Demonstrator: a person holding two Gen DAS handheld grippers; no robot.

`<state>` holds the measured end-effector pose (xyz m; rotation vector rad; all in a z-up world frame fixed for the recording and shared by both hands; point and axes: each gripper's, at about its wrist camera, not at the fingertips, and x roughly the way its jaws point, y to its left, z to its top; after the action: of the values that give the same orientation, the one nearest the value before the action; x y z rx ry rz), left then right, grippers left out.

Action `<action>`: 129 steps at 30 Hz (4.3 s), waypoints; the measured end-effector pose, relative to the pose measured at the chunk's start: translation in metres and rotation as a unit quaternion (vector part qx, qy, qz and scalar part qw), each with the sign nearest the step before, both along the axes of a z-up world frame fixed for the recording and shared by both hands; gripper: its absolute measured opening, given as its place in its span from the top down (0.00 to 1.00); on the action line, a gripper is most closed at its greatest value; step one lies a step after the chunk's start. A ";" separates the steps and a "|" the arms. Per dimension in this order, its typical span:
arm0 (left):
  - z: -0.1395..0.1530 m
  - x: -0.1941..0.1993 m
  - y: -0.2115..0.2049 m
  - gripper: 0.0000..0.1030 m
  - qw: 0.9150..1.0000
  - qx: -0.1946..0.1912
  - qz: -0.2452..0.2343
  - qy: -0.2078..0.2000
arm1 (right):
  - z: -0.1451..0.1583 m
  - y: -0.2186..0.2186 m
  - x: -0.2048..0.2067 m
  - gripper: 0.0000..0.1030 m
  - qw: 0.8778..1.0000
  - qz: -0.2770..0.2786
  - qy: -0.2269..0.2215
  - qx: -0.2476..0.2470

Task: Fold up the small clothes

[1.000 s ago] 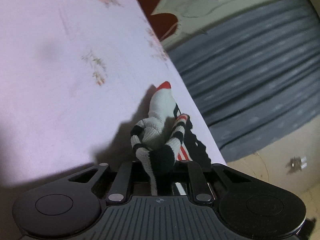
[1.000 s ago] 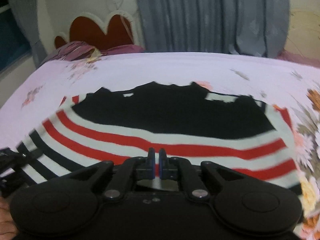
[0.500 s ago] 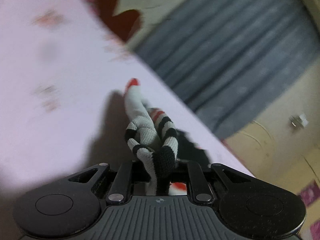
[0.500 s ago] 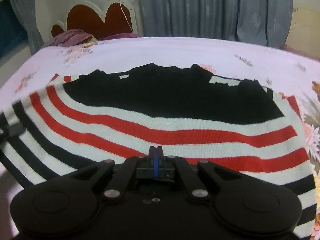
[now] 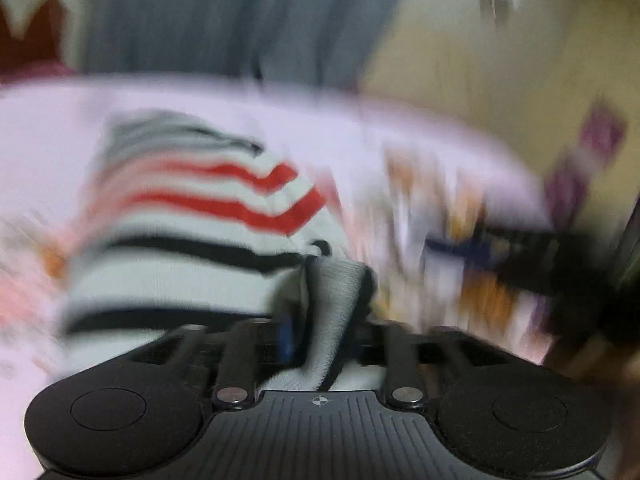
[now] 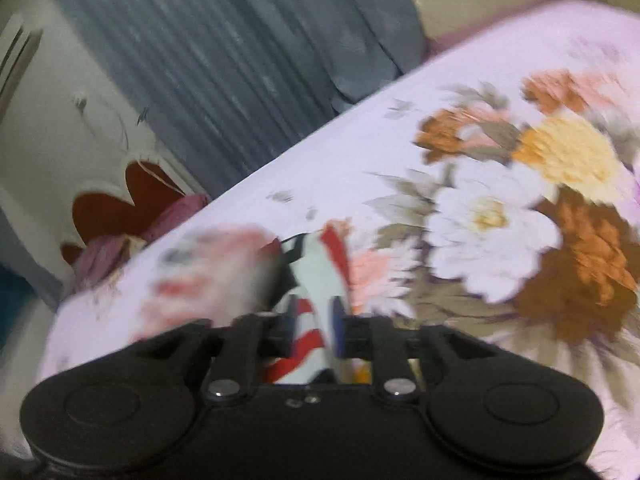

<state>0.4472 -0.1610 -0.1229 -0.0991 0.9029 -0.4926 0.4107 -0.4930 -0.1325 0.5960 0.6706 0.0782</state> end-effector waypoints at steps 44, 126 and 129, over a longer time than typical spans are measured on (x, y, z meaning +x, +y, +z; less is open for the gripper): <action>0.013 0.119 0.072 0.79 0.993 0.082 0.005 -0.089 | -0.039 0.011 0.124 0.61 0.993 0.105 0.055 -0.013; -0.008 -0.057 0.114 0.78 0.990 0.101 0.057 -0.079 | -0.037 0.100 -0.038 0.93 0.921 0.219 0.033 -0.321; -0.009 -0.058 0.115 0.78 0.990 0.097 0.059 -0.080 | -0.038 0.099 -0.040 0.93 0.927 0.209 0.034 -0.309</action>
<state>0.3892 -0.0457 -0.1318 0.0623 0.7778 -0.2958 0.3703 -0.3944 -0.1704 -0.1595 0.8322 0.2343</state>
